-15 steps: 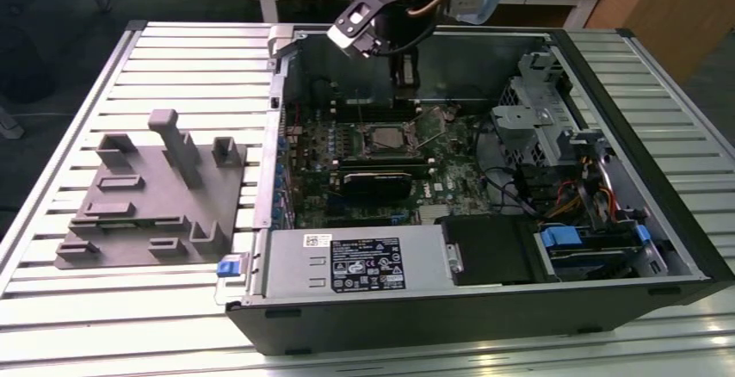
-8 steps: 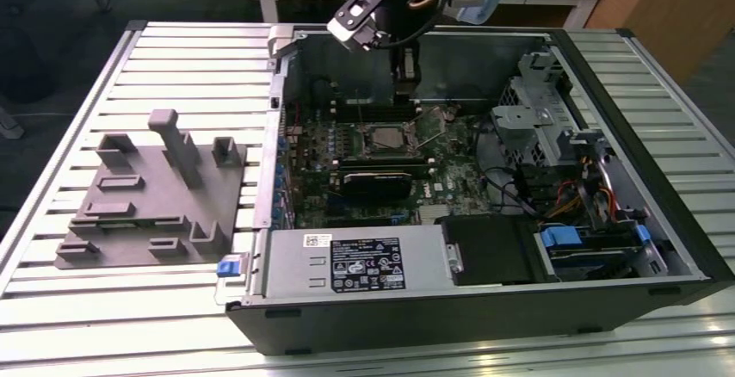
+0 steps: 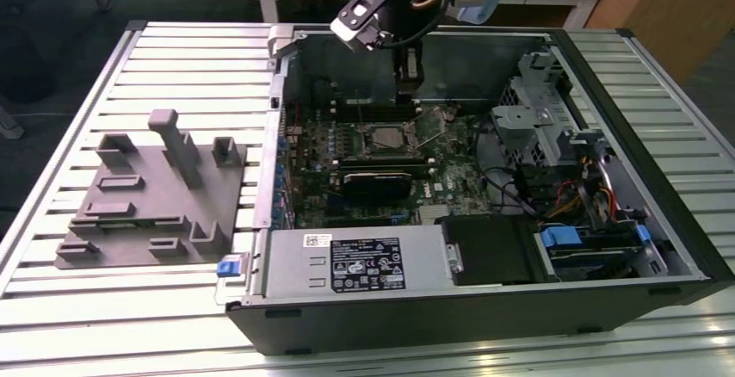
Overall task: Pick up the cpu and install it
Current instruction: 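Close the cpu cover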
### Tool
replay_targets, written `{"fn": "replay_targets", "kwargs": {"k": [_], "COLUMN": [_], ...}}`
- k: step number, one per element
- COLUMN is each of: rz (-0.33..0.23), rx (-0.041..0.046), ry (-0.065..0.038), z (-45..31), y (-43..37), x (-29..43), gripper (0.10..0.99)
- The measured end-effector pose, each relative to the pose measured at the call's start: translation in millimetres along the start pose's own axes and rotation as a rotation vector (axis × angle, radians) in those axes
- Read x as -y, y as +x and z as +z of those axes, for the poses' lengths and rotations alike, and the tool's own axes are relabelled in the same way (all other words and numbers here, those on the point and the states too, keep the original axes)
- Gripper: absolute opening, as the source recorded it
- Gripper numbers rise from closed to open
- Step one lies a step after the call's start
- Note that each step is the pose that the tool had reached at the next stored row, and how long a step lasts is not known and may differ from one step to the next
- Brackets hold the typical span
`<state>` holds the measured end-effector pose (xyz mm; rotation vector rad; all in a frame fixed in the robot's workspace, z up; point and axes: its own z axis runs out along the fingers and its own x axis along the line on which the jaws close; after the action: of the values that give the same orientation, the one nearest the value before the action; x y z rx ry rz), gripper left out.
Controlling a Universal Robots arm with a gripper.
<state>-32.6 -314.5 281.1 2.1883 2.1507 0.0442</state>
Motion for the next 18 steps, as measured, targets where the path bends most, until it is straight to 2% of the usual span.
{"fn": "replay_targets", "kwargs": {"k": [18], "rz": [0.0], "rx": [-0.0001], "ry": [0.0], "z": [2.4], "y": [0.6], "x": [-33.6], "gripper": [0.106]}}
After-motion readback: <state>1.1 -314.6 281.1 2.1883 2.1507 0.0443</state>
